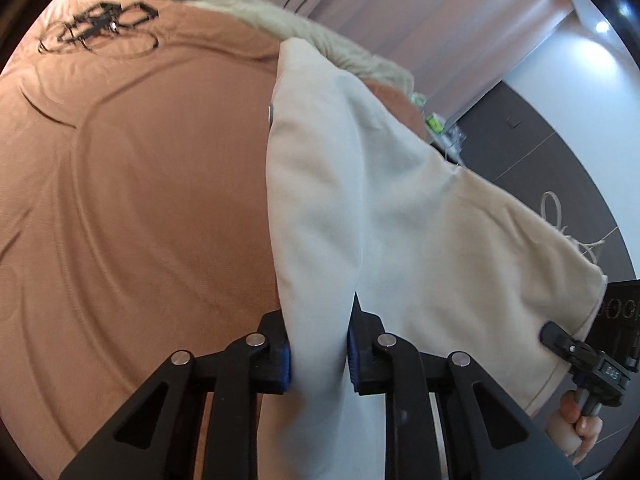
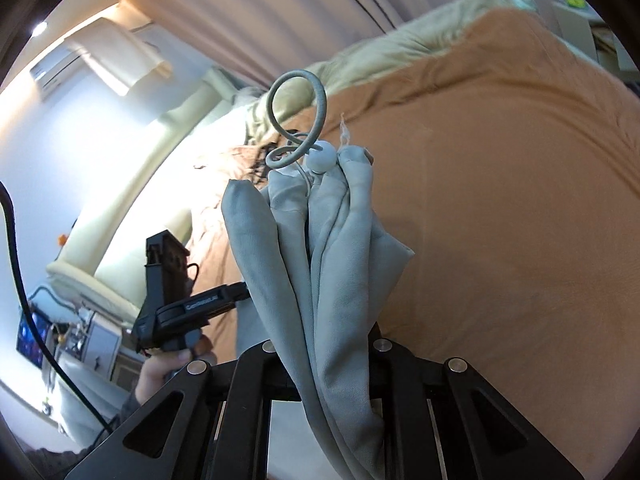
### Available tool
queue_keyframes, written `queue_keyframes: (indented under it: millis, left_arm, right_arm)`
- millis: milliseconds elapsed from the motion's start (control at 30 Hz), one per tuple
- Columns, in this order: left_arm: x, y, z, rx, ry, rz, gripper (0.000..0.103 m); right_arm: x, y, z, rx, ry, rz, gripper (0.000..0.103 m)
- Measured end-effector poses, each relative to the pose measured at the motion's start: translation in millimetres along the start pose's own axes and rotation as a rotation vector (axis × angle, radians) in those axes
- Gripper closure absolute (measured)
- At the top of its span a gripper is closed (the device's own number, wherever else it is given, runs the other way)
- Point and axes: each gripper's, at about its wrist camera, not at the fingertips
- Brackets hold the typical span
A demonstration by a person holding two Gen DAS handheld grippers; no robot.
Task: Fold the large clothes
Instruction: 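Close both grippers on the folded garment's edge and lift it, then carry the folded garment with both grippers toward the black garment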
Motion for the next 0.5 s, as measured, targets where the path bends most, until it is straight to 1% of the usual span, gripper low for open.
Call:
queue_keyframes:
  millis: [133, 367, 500]
  left_arm:
    - [37, -4, -2, 0.026, -0.045, 0.026, 0.082]
    - [103, -13, -5, 0.022, -0.124, 0.075, 0.083]
    - [151, -19, -10, 0.007, -0.184, 0.103, 0.083]
  right_arm:
    - [18, 38, -1, 0.062, -0.024, -0.007, 0.089]
    - [45, 90, 0, 0.121, -0.069, -0.007, 0.089]
    - [63, 126, 3, 0.165, -0.095, -0.013, 0.089]
Point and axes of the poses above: each gripper's, at about its wrist camera, not at the fingertips, and x roughly against the way its jaws point, y to its left, z to its underside, and after that the axes turned 7 degrees about -y, right-handed
